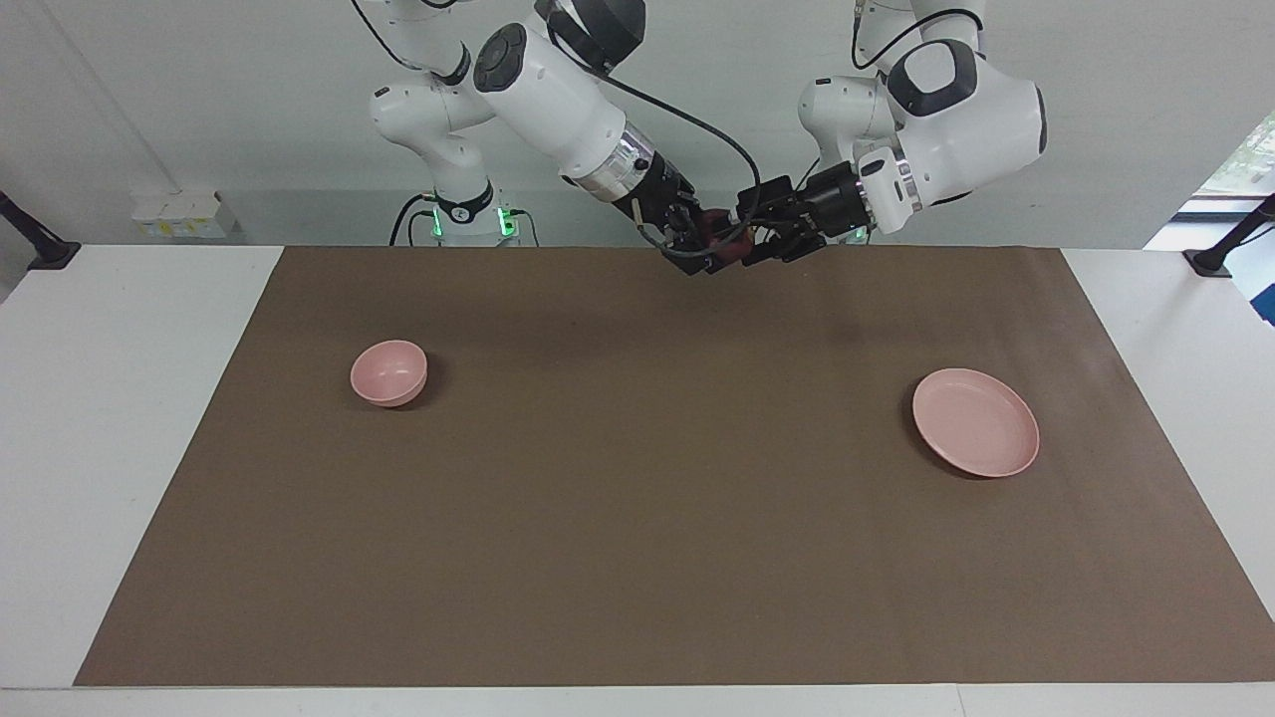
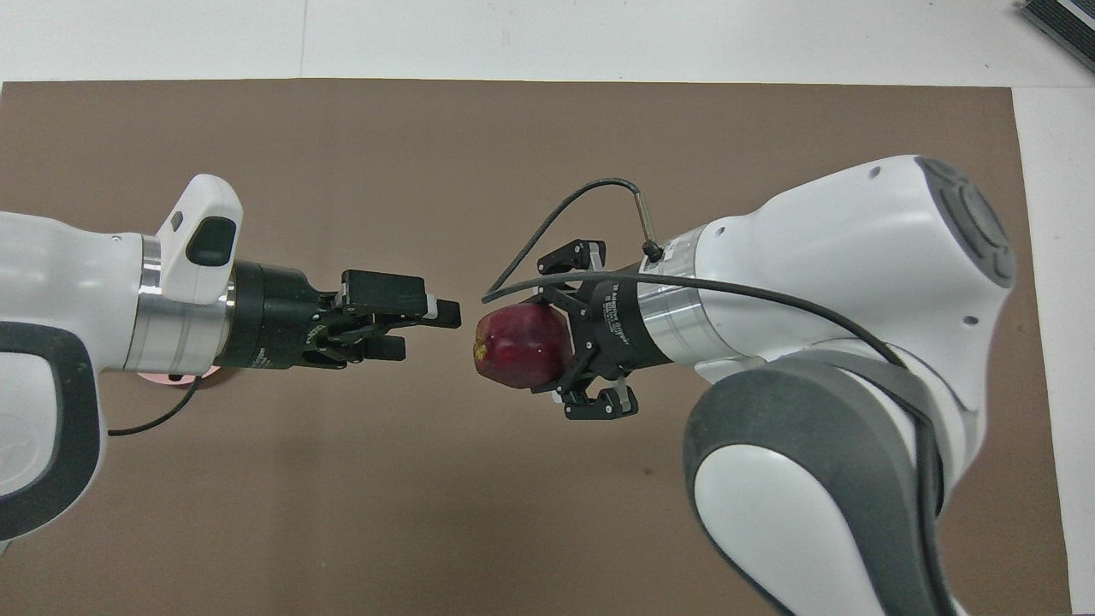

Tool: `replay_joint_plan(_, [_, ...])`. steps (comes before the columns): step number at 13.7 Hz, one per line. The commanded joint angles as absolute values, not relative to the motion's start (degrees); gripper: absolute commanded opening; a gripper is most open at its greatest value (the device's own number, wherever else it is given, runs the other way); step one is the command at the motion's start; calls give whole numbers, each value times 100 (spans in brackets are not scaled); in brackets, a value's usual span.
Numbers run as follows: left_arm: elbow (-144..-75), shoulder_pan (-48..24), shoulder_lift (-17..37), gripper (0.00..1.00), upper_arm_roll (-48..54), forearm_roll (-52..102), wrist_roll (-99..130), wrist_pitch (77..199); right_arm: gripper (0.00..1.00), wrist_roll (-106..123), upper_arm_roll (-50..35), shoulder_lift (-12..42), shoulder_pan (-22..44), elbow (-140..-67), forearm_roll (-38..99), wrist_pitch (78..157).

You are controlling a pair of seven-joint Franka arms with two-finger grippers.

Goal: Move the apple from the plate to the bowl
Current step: 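Pull the apple away with the right gripper while the left gripper withdraws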

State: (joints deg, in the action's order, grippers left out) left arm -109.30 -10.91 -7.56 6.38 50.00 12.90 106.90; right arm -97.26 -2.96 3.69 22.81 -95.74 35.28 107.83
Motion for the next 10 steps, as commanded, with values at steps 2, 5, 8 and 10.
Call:
replay_joint_plan(2, [-10477, -1099, -800, 100, 606, 3800, 1871, 10170, 0, -9143, -334, 202, 2109, -9361, 2744, 10521])
replay_joint_plan(5, [-10257, -1099, -800, 100, 606, 2728, 1907, 9713, 0, -8703, -325, 193, 1952, -9281, 2339, 10529])
replay_joint_plan(8, [-10178, -1090, -809, 100, 580, 1849, 1872, 9396, 0, -7895, -308, 141, 1907, -9167, 1734, 10451])
replay_joint_plan(10, [-10178, -959, -817, 100, 580, 1356, 1811, 9273, 0, -7219, -290, 149, 1881, -9027, 1224, 10266])
